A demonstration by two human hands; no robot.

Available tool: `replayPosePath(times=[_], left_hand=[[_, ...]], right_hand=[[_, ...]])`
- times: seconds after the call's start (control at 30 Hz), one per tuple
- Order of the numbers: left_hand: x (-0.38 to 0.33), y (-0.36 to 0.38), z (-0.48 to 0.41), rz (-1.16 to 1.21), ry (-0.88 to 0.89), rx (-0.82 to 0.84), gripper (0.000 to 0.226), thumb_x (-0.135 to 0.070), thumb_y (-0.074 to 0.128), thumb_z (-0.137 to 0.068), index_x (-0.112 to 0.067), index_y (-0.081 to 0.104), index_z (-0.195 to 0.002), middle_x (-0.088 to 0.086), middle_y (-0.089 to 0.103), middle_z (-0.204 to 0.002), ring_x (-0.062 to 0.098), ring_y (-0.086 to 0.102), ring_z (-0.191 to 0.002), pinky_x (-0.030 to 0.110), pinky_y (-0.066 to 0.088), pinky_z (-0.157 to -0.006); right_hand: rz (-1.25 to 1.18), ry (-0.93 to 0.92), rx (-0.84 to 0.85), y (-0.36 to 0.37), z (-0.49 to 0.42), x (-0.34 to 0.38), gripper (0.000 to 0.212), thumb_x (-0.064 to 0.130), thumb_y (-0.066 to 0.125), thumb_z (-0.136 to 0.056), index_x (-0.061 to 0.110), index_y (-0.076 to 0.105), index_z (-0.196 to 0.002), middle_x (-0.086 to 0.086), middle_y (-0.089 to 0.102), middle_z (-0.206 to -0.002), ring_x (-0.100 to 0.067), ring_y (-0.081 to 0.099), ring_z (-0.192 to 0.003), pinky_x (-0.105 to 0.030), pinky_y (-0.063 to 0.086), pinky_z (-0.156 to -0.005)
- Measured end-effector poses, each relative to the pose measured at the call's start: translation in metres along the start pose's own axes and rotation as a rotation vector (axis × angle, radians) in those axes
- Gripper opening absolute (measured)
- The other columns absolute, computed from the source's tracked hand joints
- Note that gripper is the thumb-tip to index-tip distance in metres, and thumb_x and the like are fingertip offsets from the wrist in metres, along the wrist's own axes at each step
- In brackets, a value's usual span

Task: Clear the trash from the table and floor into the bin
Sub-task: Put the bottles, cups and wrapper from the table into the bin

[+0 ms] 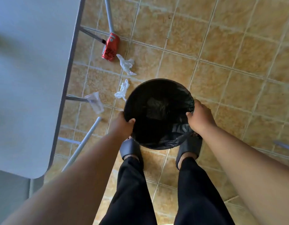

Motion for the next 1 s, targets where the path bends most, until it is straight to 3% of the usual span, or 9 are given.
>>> replayPosePath(times=[0.13, 0.33, 0.43, 0.6, 0.67, 0.87, 1.0], left_hand=[[0.006, 0.007, -0.002, 0.048, -0.030, -0.005, 0.044, -0.031, 0.055, -0.092, -0.014, 0.043, -0.131, 0.012, 0.063, -0.112, 0.031, 0.060, -0.099, 0.037, 0.048, -0.079], [0.000, -0.009, 0.027, 0.161, -0.032, -0.045, 0.045, -0.031, 0.057, -0.091, -0.017, 0.042, -0.131, 0.008, 0.063, -0.109, 0.028, 0.063, -0.096, 0.040, 0.054, -0.080], [-0.008, -0.028, 0.050, 0.193, -0.017, -0.084, 0.042, -0.030, 0.056, -0.091, -0.019, 0.043, -0.130, 0.003, 0.061, -0.103, 0.027, 0.064, -0.093, 0.038, 0.054, -0.076], [-0.026, -0.079, 0.107, 0.248, 0.023, -0.194, 0.041, -0.017, 0.055, -0.091, -0.020, 0.044, -0.131, 0.008, 0.065, -0.112, 0.027, 0.065, -0.094, 0.037, 0.055, -0.075], [-0.032, -0.103, 0.136, 0.287, 0.029, -0.229, 0.040, -0.011, 0.053, -0.091, -0.023, 0.045, -0.129, 0.008, 0.065, -0.112, 0.028, 0.065, -0.093, 0.044, 0.058, -0.077], [-0.042, -0.178, 0.241, 0.368, 0.050, -0.337, 0.034, 0.002, 0.048, -0.089, -0.026, 0.050, -0.108, 0.005, 0.062, -0.107, 0.028, 0.063, -0.089, 0.045, 0.059, -0.074], [-0.034, -0.218, 0.318, 0.416, 0.051, -0.404, 0.033, -0.001, 0.043, -0.087, -0.027, 0.044, -0.108, 0.007, 0.062, -0.103, 0.031, 0.062, -0.088, 0.048, 0.057, -0.074]], right_hand=[[0.028, 0.007, -0.077, -0.008, 0.003, -0.004, 0.030, 0.014, 0.055, -0.093, 0.011, 0.050, -0.122, -0.017, 0.063, -0.108, -0.039, 0.060, -0.098, -0.045, 0.053, -0.079], [-0.010, -0.018, -0.113, -0.034, 0.022, 0.005, 0.026, 0.012, 0.052, -0.093, 0.013, 0.055, -0.119, -0.014, 0.065, -0.100, -0.036, 0.062, -0.088, -0.036, 0.051, -0.070], [-0.026, -0.065, -0.161, -0.062, 0.040, 0.015, 0.029, 0.011, 0.053, -0.092, 0.014, 0.056, -0.121, -0.013, 0.067, -0.105, -0.036, 0.062, -0.096, -0.040, 0.053, -0.078], [-0.041, -0.138, -0.242, -0.128, 0.086, 0.038, 0.042, 0.011, 0.055, -0.091, 0.013, 0.052, -0.133, -0.015, 0.064, -0.119, -0.036, 0.060, -0.108, -0.042, 0.052, -0.089], [-0.061, -0.199, -0.285, -0.160, 0.112, 0.052, 0.043, 0.011, 0.056, -0.090, 0.012, 0.053, -0.133, -0.015, 0.064, -0.120, -0.034, 0.061, -0.107, -0.040, 0.052, -0.089], [-0.064, -0.372, -0.371, -0.250, 0.205, 0.098, 0.041, 0.012, 0.059, -0.089, 0.010, 0.057, -0.130, -0.015, 0.066, -0.115, -0.034, 0.063, -0.101, -0.036, 0.051, -0.084], [-0.078, -0.480, -0.389, -0.296, 0.266, 0.139, 0.040, 0.010, 0.059, -0.090, 0.007, 0.057, -0.130, -0.017, 0.066, -0.118, -0.035, 0.062, -0.103, -0.041, 0.052, -0.089]])
Point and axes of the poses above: each hand's wrist, its own z-axis away from the middle knuckle, its own y-axis out of the palm, x = y × z, the point moved 10 cm from there along -z, towards the middle knuckle
